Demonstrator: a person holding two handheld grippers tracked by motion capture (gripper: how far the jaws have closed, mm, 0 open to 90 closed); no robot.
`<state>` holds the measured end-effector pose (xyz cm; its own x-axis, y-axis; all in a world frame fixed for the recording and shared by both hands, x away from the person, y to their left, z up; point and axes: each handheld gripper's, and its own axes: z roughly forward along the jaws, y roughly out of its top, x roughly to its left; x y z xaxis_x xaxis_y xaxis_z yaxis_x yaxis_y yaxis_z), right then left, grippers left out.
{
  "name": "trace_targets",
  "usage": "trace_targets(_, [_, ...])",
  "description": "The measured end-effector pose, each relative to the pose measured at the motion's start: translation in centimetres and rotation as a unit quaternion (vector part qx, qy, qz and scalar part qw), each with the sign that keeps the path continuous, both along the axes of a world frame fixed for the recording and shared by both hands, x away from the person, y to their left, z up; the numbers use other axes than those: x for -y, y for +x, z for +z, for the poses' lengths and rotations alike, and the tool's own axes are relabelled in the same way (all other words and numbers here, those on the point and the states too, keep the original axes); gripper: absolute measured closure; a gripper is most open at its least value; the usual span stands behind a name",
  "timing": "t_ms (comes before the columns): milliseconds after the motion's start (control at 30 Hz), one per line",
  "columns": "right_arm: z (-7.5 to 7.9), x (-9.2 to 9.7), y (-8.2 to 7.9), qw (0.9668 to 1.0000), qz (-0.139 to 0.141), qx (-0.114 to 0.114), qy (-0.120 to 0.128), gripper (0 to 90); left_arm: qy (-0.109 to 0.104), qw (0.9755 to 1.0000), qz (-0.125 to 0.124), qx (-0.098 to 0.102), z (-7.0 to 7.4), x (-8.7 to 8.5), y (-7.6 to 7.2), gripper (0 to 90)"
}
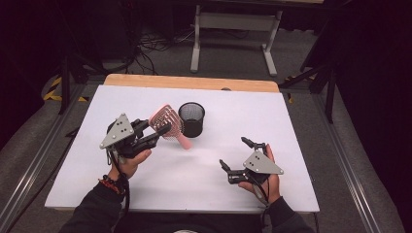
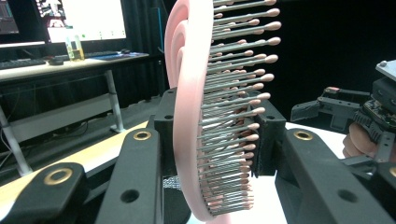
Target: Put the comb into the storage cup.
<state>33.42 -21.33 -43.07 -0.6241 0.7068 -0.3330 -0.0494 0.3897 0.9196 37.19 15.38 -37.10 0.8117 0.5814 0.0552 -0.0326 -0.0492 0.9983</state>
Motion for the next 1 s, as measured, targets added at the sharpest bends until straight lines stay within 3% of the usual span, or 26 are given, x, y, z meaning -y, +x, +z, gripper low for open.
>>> trace_targets(233, [-0.6,0.0,0.0,0.9998,-0.007,-0.005,-0.015,3.8,-0.001,1.0000,-0.001,0.010,1.1,0.0,0.0,63.6])
trace_targets(533, [-0.7,0.0,0.2,0.9998,-0.005,-0.007,-0.016,4.5,0.009,0.9995,-0.008,0.030,3.4,0.3,0.0,63.6])
trace_targets(1000, [-0.6,-0.1,0.1,0.9998,-0.008,-0.008,-0.016,5.2,0.019,0.9990,-0.006,0.040,5.9,0.9,0.9,63.6])
